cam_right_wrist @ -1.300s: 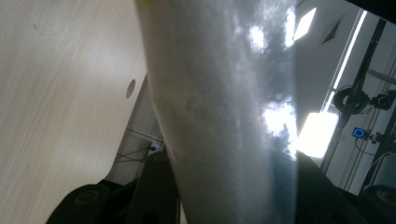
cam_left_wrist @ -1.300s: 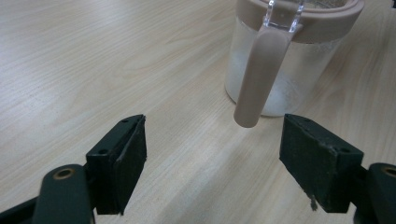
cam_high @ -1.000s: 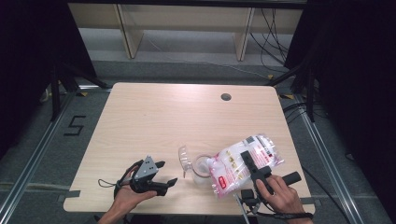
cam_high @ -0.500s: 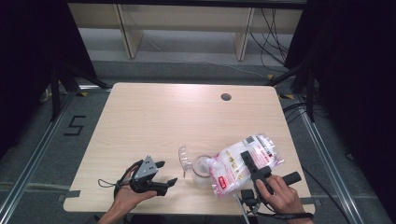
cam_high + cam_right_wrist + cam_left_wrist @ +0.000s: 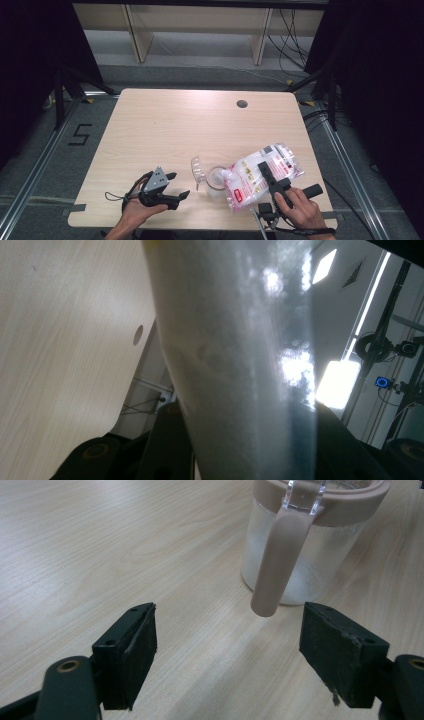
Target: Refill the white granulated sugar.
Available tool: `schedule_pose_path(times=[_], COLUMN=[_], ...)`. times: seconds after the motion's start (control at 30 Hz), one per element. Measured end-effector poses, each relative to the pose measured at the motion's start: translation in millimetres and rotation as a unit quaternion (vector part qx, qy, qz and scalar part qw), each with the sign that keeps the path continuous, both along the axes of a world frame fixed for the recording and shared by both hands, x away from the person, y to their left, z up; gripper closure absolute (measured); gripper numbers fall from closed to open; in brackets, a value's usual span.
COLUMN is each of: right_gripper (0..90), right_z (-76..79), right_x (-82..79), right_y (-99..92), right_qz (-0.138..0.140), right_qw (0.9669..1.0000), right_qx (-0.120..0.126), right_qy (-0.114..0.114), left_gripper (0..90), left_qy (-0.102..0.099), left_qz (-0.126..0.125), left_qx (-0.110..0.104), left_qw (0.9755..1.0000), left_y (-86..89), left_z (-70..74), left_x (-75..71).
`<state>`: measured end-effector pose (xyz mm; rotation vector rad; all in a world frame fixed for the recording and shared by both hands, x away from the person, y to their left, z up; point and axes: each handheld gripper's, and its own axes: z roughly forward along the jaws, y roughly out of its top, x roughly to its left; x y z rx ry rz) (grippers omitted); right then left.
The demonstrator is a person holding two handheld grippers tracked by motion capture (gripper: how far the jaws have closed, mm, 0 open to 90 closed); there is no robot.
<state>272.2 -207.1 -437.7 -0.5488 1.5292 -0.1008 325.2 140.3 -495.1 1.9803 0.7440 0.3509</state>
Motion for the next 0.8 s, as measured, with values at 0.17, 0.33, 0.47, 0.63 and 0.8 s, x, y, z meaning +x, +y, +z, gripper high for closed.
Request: schedule_pose_path(times=[0.17,0.33,0.47,0.63,0.8], right_gripper=[72.0,72.1,72.2,72.4,72.7], right_z=[0.1,-0.8,-0.2,0.5,0.5], right_x=[0.2,0.0,0.0,-0.3,-0.8], right_y=[0.2,0.0,0.3,0.2,0.0], right_qz=[0.002,0.000,0.000,0.001,-0.001], right_qw=[1.0000,1.0000,1.0000,1.0000,1.0000], right_qx=[-0.002,0.000,-0.002,-0.004,0.002], right_qy=[0.000,0.001,0.001,0.000,0.000], left_gripper=[22.9,22.9,22.9,22.8,22.8], left_qy=[-0.002,-0.004,-0.005,-0.005,-0.006], left_qz=[0.000,-0.001,-0.001,0.000,0.001], left_qx=[0.002,0.003,0.003,0.003,0.004], left_qw=[1.0000,1.0000,1.0000,1.0000,1.0000], left_y=[0.3,0.6,0.6,0.6,0.6], left_z=[0.3,0.5,0.5,0.5,0.7], left_x=[0.0,0.3,0.2,0.0,-0.2])
